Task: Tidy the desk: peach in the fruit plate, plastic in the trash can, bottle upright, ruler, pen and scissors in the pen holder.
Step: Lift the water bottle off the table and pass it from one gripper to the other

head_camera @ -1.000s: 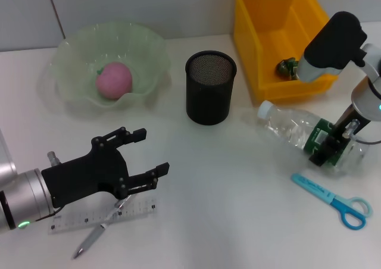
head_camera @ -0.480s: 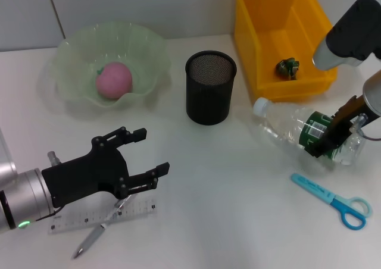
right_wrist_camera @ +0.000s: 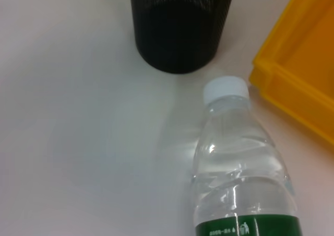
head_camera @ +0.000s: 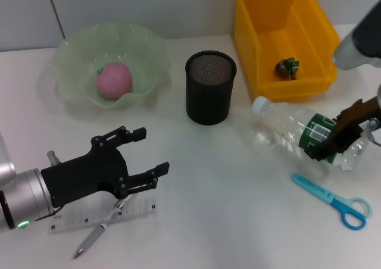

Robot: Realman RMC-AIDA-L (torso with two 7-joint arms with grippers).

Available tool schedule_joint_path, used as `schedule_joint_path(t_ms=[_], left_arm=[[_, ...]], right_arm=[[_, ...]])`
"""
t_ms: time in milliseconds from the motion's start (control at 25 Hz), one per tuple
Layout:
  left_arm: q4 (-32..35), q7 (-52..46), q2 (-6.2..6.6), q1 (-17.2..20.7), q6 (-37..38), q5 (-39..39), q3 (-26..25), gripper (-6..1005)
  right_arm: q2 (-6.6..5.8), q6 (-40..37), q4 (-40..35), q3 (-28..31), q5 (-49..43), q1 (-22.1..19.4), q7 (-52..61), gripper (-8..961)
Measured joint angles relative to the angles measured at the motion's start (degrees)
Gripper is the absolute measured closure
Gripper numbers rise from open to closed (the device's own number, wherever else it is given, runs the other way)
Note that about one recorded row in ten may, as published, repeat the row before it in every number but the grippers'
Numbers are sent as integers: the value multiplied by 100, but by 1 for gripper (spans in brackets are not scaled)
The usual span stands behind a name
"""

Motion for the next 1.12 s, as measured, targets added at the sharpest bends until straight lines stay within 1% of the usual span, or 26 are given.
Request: schedule_joint_path(t_ms=[120, 160, 200, 320, 360, 400, 480, 520, 560, 600, 680, 720, 840, 880, 960, 1000, 1120], left_arm=[[7, 0, 0, 16, 28, -7, 0, 168], [15, 0, 0, 59, 159, -28, -34, 168], [15, 0, 0, 59, 159, -28, -34, 168], [17, 0, 0, 92, 282, -59, -73, 168], [17, 0, 0, 92, 282, -59, -73, 168], [17, 0, 0, 92, 282, -59, -73, 168], [-5, 4, 0, 124, 390, -204, -112, 168], [-5, 4, 0, 124, 390, -204, -112, 167], [-207, -1, -15, 184, 770, -914, -116, 167], [-207, -1, -15, 184, 770, -914, -116, 167], [-560, -9, -23, 84, 1218, -1320, -106, 167], [-662, -30, -23, 32, 1342, -1393, -106, 167], [-815, -112, -25, -51, 1494, -1496, -107, 168], [-920, -355, -34, -138, 1598, -1575, -127, 168], [-984, -471, -49, -177, 1618, -1654, -123, 169], [-984, -471, -49, -177, 1618, -1654, -123, 169], [-1285, -583, -61, -336, 1726, -1878, -98, 167]], right_arm=[[2, -170, -322, 198, 435, -252, -113, 180], [5, -289, -488, 394, 781, -425, -253, 180], [5, -289, -488, 394, 781, -425, -253, 180], [10, -440, -642, 759, 1424, -703, -581, 180], [10, -466, -644, 999, 1863, -903, -892, 180], [10, -466, -644, 999, 1863, -903, -892, 180], [14, -470, -573, 1230, 2394, -1105, -1316, 179], [16, -476, -509, 1326, 2728, -1226, -1582, 179], [17, -484, -310, 1452, 3443, -1456, -2115, 179], [17, -484, -310, 1452, 3443, -1456, -2115, 179], [17, -506, -56, 1508, 3947, -1595, -2635, 179], [17, -521, 78, 1525, 4162, -1643, -2894, 179], [16, -536, 470, 1538, 4546, -1687, -3547, 179], [15, -534, 588, 1540, 4620, -1686, -3713, 179], [16, -536, 932, 1540, 4881, -1685, -4301, 180], [16, -536, 932, 1540, 4881, -1685, -4301, 180], [17, -536, 1297, 1542, 5153, -1700, -4878, 180]])
